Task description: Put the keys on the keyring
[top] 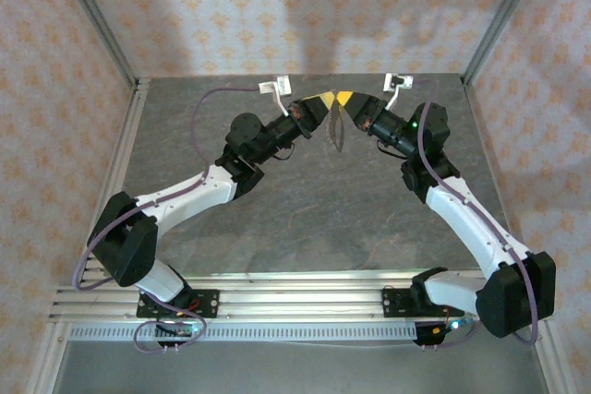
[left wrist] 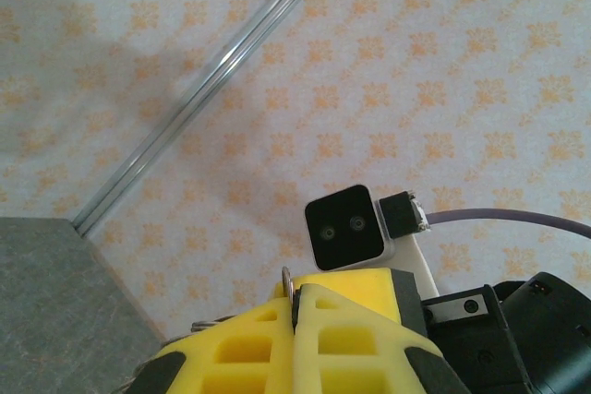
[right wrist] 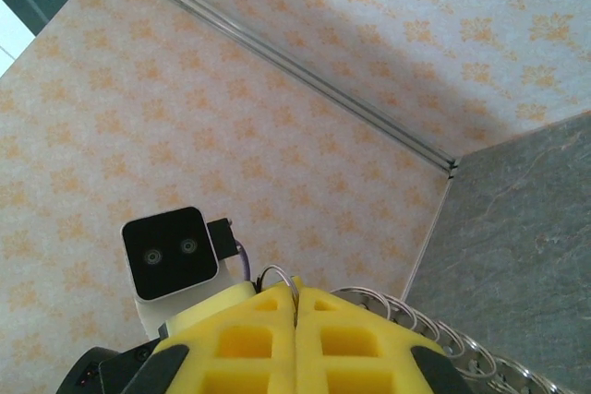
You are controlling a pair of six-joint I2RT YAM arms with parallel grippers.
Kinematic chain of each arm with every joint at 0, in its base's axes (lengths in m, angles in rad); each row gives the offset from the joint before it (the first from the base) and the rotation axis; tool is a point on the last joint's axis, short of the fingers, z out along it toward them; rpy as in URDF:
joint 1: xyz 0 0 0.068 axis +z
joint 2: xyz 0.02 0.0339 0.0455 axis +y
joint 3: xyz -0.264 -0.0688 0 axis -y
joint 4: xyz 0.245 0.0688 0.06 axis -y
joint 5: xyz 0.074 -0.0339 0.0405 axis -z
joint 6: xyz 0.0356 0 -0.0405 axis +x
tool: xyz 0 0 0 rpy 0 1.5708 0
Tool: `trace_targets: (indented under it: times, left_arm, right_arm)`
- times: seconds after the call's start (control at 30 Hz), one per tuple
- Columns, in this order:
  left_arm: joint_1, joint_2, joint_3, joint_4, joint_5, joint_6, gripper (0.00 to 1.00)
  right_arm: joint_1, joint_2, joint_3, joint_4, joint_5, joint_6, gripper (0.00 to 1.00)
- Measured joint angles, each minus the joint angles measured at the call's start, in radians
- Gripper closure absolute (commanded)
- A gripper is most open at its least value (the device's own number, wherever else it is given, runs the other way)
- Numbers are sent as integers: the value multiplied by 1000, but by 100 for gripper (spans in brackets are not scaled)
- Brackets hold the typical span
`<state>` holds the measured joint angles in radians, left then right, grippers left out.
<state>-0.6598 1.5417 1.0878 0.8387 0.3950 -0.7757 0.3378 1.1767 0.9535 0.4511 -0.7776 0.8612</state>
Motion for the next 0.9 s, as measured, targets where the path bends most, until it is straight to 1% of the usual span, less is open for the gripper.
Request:
trace_targets:
  times: [0.07,0.17,0.3,0.33,0.43,0.47,0.5,0.53,0.67,0.77,0.9]
  left_arm:
    - [-2,-5,1,-31,-13,12,76]
    - [-2,-34,1,-111,-35,52,58]
    - [6,-103,-3,-211,-70,109,37]
    - [11,-122,-5,-229,-76,120,33]
    - [37,-177,-10,-277,-87,145,22]
    - [50,-188,-10,-290,-89,151,17]
    - [65,-198,-10,-305,-90,160,9]
    - [78,-203,-10,-320,-89,165,5]
    - [122,-206,-10,-408,-89,184,0]
    - [146,-206,-10,-500,-94,213,0]
    - [152,-206,-10,-561,-120,242,0]
  right_arm:
    - [0,0,0,-17,1,-6,100]
    - [0,0,0,-39,3,-25,100]
    - [-2,0,2,-79,0,-59,100]
    - [-3,1,4,-91,-2,-66,100]
    - [-13,11,11,-120,-15,-91,100]
    - [-18,21,16,-128,-19,-101,100]
    - [-21,30,18,-136,-24,-108,100]
    - [-26,40,19,-148,-28,-116,100]
    - [-33,77,19,-206,-43,-152,100]
    - [-34,97,19,-251,-57,-187,100]
    - [-34,109,14,-280,-61,-220,100]
